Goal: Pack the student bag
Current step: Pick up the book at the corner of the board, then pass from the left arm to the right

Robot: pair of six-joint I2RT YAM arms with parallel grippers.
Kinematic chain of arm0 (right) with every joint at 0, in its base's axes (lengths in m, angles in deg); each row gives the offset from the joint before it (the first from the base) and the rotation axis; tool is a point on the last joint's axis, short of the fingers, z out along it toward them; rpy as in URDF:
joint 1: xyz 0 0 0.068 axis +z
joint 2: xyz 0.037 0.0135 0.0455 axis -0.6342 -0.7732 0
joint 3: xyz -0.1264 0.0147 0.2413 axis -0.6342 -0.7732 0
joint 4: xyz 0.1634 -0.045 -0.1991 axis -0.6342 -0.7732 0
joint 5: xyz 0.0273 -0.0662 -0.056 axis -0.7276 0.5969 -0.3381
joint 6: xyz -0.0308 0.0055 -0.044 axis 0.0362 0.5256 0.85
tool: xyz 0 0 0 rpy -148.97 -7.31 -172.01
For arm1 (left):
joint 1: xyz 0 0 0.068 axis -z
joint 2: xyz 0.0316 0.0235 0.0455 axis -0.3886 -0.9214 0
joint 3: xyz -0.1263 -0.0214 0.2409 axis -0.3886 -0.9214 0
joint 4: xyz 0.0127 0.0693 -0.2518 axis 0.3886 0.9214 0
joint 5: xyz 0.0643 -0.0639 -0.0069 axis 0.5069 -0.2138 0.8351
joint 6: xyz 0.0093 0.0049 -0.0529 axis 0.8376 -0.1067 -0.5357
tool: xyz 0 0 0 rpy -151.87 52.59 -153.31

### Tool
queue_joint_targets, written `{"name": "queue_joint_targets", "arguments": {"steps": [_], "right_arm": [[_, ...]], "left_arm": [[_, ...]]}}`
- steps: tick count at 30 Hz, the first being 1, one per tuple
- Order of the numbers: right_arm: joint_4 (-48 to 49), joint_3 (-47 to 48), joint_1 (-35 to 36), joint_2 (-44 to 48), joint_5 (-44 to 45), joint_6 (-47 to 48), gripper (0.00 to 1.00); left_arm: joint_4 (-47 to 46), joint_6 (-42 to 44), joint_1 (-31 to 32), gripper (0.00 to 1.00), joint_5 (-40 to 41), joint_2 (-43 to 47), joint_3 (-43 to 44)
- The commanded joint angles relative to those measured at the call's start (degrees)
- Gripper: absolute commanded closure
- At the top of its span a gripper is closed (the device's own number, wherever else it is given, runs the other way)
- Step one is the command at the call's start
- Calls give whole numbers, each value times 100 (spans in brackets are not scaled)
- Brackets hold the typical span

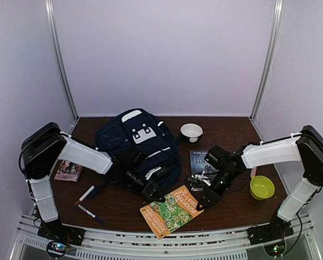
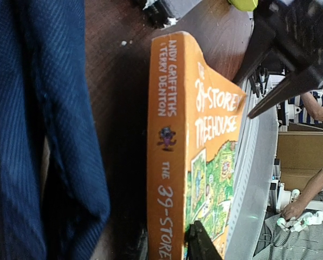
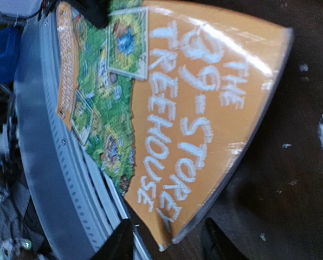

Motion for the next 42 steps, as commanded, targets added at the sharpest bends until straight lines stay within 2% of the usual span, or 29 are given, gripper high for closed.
{"name": "queue_joint_targets", "arguments": {"steps": [1,2,6,11,13,16,17,19,25,31,42], "right_arm": [[-657,507,-393,577,972,474,49],[-767,567,-533,706,997,540,43],[-1397,1018,-1012,993,1040,929,31],[-1796,2003,-1339,1227,442,1625,24],[-1720,2439,-1394,1264,87,1581,19],[-1420,2800,-1397,1218,-214,1215,1],[-1264,2871,-1387,1146,-286,1100,0],[-1025,2939,-1389,1041,-251,841,0],[-675,2854,-1316,766,-868,752,1],[-851,2763,-1214,380,-1387,848,17],[-438,1676,-962,389,-2094,722,45]], "left_arm": [[464,65,34,100,224,759,-20],[574,104,34,100,306,920,16],[920,309,34,100,659,1513,244],[1502,723,34,100,1053,1776,761],[1641,810,30,100,1144,1777,979],[1793,945,34,100,1114,1721,1313],[1800,975,32,100,1102,1707,1397],[1797,1038,39,100,1068,1723,1536],[1706,1138,37,100,880,1760,1798],[1400,1111,34,100,458,1948,1732],[1158,1029,27,100,864,2220,1558]]}}
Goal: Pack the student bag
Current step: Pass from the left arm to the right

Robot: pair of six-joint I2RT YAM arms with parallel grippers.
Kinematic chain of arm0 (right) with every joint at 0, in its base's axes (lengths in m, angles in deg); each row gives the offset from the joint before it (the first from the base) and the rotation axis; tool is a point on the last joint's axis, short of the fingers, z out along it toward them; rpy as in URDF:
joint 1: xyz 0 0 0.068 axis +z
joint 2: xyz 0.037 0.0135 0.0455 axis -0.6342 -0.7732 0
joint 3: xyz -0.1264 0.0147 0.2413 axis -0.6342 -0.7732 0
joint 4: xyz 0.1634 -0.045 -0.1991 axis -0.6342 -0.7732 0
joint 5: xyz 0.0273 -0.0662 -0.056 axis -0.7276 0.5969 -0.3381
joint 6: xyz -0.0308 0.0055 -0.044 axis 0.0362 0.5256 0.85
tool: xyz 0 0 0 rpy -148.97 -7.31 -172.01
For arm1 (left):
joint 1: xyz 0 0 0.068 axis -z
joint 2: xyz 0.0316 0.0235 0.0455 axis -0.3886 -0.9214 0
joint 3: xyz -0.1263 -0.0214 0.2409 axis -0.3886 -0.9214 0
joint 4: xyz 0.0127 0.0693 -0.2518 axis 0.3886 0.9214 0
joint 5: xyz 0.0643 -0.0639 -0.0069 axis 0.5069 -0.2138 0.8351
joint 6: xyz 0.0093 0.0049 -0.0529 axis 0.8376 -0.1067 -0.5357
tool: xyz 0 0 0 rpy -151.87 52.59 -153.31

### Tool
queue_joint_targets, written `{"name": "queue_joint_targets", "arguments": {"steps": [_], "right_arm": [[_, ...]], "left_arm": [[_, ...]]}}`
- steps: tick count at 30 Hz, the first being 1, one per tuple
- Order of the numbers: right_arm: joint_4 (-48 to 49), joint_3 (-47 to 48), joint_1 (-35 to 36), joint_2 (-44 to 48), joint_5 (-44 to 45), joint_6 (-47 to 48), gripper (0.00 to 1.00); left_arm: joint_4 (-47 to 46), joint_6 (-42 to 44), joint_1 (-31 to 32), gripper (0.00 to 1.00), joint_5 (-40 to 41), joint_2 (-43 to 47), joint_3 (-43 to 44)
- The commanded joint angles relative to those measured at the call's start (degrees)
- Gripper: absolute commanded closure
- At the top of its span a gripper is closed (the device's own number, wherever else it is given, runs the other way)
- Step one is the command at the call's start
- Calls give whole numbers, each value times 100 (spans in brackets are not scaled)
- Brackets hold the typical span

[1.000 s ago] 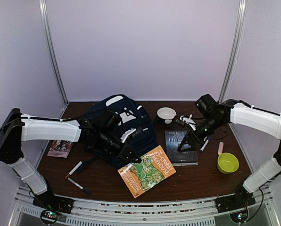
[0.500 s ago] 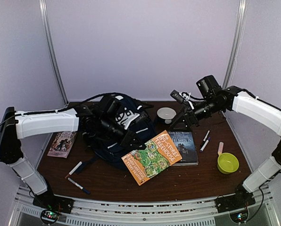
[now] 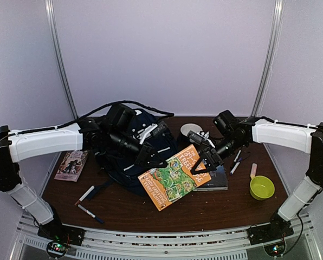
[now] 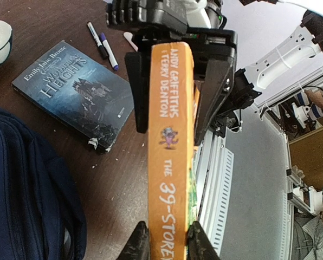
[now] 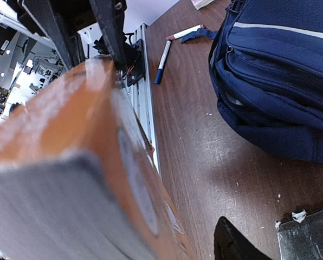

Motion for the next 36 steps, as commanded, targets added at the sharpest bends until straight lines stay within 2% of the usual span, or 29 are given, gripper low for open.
{"name": "queue_joint_targets", "arguments": {"steps": [1,6,10,12,13,15,18,20,21,22,25,30,36], "right_arm": [[148,-180,41,143,-502,83,48],[-5,-232,46,187,-857,295,75],[-195,-157,40,175,-741,419,95],[-628,88,40,105,-606,837,99],[-937,246,45,47,-564,1091,100],[-1757,678,40,-162,-516,1828,100],[-3064,1312,52,-458,-563,3057,100],[-3588,1494,58,-588,-592,3690,100],[-3622,1525,62,-625,-589,3712,100],[-3619,1536,58,-653,-589,3703,100],[-3476,1563,59,-712,-533,3532,100],[-3155,1632,58,-742,-331,3053,100],[-3092,1760,58,-751,-172,2884,100]], "left_arm": [[-662,-27,4,100,-32,235,4],[-708,-27,4,100,120,239,-88],[-646,26,4,100,164,221,-134],[-432,197,4,69,22,161,-148],[-347,292,4,59,-66,120,-164],[-174,522,3,49,-183,45,-255],[-50,763,11,44,-205,-50,-415],[-47,859,32,40,-527,-138,-486],[-36,899,68,23,-608,-175,-505],[2,961,118,17,-647,-202,-510],[74,1088,298,20,-701,-225,-542],[52,991,346,39,-856,-268,-657],[17,927,350,56,-933,-264,-824]]}}
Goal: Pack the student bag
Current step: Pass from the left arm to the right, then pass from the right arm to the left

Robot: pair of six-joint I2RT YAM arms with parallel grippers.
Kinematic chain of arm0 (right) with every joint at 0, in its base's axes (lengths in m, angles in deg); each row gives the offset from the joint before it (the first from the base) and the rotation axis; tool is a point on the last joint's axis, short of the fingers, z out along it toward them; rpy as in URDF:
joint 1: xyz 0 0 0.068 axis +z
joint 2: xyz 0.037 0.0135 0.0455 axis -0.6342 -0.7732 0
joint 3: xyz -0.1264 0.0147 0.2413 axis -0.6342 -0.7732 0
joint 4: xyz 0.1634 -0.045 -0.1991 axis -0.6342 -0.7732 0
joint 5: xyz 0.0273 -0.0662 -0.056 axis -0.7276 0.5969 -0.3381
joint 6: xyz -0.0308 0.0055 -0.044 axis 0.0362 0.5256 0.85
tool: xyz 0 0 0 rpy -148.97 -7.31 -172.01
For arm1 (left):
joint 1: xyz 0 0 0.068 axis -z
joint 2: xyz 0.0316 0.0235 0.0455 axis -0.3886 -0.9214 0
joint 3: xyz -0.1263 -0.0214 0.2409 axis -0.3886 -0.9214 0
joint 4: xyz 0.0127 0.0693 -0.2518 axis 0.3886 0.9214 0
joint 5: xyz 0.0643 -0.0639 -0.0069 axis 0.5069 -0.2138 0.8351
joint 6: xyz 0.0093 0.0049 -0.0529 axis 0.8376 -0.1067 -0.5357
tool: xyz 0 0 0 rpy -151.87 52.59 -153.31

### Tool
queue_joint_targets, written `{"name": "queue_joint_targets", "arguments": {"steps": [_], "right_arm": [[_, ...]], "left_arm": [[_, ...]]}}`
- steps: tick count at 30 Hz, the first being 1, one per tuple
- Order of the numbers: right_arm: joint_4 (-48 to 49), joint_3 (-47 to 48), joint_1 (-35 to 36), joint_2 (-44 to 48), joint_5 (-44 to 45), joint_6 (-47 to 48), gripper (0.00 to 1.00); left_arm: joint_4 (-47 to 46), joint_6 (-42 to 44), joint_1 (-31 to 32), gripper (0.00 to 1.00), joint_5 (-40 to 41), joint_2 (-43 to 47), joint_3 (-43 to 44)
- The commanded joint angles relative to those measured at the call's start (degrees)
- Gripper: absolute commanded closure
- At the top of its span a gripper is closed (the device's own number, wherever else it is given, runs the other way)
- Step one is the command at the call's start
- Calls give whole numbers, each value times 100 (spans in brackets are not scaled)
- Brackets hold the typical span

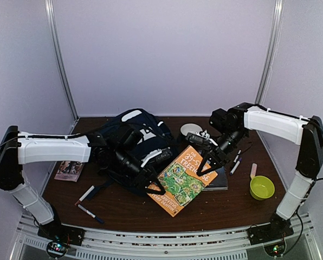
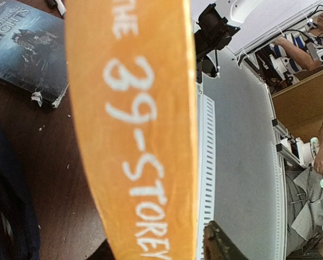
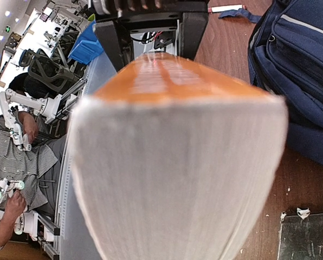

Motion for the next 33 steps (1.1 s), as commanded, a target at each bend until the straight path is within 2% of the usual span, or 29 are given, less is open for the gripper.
{"name": "queue_joint_targets", "arguments": {"steps": [1,6,12,13,14,15,18,19,21,23,28,31,33], "right_arm": [[52,285,25,28,-146,-127,100],[154,296,25,44,-115,-266,100],[181,279,25,59,-70,-333,100],[189,277,25,71,-68,-342,100],[198,270,25,80,-56,-345,100],[213,269,25,84,-47,-353,100],[341,269,16,146,17,-483,90],[484,268,11,206,82,-595,84],[712,302,-20,333,290,-828,67],[748,443,-68,455,482,-876,57],[319,1133,-311,535,591,-732,47],[143,1518,-428,531,805,-682,46],[360,1613,-445,585,1169,-795,47]], "left_arm": [[-103,22,-11,60,-194,-52,-123],[-351,-143,-6,75,-280,-54,-144],[-553,-278,-11,87,-379,-28,-204],[-570,-289,-18,90,-379,-20,-215],[-580,-306,-13,98,-379,-10,-224],[-594,-325,-10,100,-372,11,-245],[-618,-369,-19,100,-374,96,-292],[-618,-385,-19,100,-360,128,-302],[-618,-442,-41,100,-303,229,-318],[-552,-512,-114,100,-228,344,-336],[-51,-538,-571,100,15,855,-411],[294,-552,-939,100,291,1277,-441],[573,-611,-1229,100,520,1527,-407]]}}
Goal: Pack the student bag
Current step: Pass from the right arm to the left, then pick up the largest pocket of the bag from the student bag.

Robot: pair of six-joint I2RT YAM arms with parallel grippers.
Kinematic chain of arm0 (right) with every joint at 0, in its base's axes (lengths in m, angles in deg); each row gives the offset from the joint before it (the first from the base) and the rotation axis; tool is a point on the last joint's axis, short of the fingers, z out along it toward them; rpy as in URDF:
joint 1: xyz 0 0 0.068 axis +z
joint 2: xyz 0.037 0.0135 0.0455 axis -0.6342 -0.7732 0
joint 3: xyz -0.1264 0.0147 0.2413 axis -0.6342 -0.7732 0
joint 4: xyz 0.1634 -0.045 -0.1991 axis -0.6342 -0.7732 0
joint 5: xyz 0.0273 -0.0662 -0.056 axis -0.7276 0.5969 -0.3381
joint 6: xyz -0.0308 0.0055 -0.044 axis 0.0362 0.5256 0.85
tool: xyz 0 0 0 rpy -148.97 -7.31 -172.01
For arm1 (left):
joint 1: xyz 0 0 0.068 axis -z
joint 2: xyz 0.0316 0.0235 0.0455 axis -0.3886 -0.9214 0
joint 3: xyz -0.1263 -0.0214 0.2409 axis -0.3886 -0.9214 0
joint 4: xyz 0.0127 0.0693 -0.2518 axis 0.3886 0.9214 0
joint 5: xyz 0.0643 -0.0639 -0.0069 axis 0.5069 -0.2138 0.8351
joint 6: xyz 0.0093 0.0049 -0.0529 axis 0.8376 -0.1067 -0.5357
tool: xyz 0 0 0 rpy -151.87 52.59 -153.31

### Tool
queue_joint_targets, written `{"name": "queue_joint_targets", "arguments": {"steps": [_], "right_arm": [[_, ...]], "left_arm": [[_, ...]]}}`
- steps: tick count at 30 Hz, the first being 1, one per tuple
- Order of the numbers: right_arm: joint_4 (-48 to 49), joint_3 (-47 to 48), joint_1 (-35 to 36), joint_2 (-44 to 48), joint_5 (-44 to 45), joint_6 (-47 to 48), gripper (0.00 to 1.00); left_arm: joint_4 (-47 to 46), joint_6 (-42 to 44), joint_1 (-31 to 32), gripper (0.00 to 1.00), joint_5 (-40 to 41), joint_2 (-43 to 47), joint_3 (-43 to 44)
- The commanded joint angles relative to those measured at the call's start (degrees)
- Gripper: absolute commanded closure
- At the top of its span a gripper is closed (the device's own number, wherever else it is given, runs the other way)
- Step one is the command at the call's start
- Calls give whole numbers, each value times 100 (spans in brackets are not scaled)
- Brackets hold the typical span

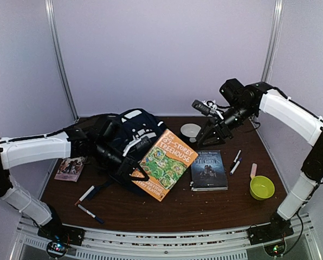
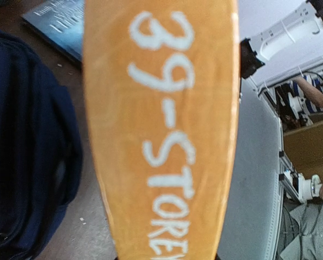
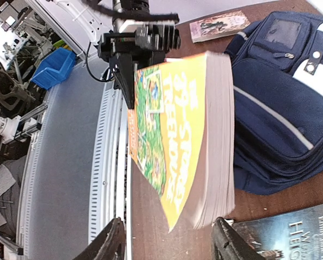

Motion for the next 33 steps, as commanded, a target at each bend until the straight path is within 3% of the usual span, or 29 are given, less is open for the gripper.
{"name": "queue_joint_targets", "arguments": {"steps": [1,5,10,16,21,28,33], "right_arm": [[198,237,-76,253,745,-132,48],[1133,28,3,367,1368,-402,52],[1220,413,357,-44,2141,-107,57],[1608,493,1003,-473,3084,381,62],[1746,533,1563,-1169,3620,697,60],[2305,495,2133,-1900,4227,751,50],[2079,820,2288,-2376,4333,882,47]], "left_arm": [[272,-104,-648,100,383,754,87],[757,-260,-1131,100,987,1165,259],[1247,-607,-1819,100,1592,1479,385],[1177,-950,-2540,100,1797,1958,30],[943,-1202,-2809,100,1812,2420,-281],[1160,-1257,-2968,100,1991,2942,-291],[1260,-1205,-3007,100,2020,3107,-335]]}}
